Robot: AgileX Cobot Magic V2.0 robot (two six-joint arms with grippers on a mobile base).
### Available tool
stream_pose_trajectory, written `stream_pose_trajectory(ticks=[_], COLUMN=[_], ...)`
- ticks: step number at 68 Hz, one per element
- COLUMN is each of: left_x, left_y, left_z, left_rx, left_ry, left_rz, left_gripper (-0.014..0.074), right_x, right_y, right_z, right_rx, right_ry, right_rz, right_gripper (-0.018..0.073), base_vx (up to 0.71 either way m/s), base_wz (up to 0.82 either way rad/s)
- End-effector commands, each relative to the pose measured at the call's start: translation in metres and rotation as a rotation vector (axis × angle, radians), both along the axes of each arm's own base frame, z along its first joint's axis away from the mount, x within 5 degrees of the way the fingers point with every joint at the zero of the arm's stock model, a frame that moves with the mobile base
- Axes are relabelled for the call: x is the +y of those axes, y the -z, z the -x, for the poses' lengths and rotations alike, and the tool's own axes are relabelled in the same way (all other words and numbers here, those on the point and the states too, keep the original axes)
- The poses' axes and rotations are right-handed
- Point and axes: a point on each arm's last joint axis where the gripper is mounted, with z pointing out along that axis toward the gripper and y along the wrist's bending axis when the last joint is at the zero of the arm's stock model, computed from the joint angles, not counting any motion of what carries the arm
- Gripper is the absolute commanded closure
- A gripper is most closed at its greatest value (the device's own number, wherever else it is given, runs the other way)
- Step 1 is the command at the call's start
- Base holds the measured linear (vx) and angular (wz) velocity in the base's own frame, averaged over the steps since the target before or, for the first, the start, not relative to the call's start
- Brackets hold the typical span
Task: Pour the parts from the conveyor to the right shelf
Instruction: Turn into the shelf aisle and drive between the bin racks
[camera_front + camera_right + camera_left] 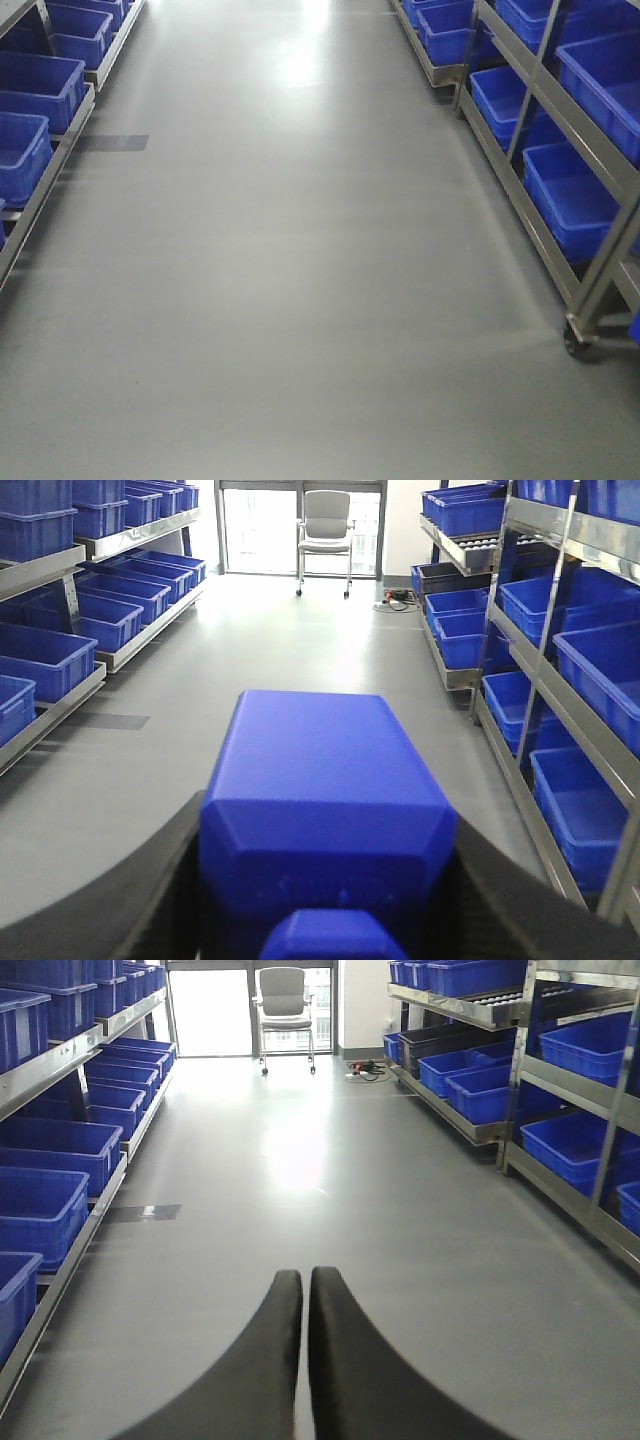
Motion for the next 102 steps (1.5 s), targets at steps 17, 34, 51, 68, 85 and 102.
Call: stream_pose_trajectory(ticks=[17, 34, 51, 68, 85, 102], left_x=[-0.0005, -0.0005, -0.0005, -0.0005, -0.0005, -0.0005], left_y=[-0.0132, -0.0132, -0.0132, -0.0132, -0.0132, -0.0132], left_z=[0.0008, 0.0008, 0.0008, 0.0008, 0.0008, 0.0008], left_rx=[-0.096, -0.096, -0.096, -0.096, -0.096, -0.096], left_ry=[0.007, 0.007, 0.007, 0.007, 0.007, 0.007], left_rz=[0.011, 0.011, 0.011, 0.011, 0.011, 0.011], left_gripper=[0.0603, 0.0603, 0.0603, 0.0603, 0.0603, 0.0603], right_x=[-0.0026, -0.0026, -0.0026, -0.0026, -0.0026, -0.0026], right_y=[-0.0137, -0.0137, -0.0137, -0.0137, -0.0137, -0.0137], right_z=[-0.0005, -0.0005, -0.0005, -0.0005, -0.0005, -0.0005], right_rx=[-0.078, -0.078, -0.078, -0.078, -0.078, -0.078], right_ry=[0.03, 0.03, 0.03, 0.03, 0.03, 0.03], right_rz=[-0.006, -0.006, -0.006, -0.006, -0.006, -0.006], right_gripper=[0.0564, 0.0564, 0.0564, 0.0564, 0.0564, 0.0564], base_vx=[0.59, 0.61, 0.61, 0.63, 0.64, 0.65], base_wz=[0.11, 0.17, 0.09, -0.06, -0.07, 0.01])
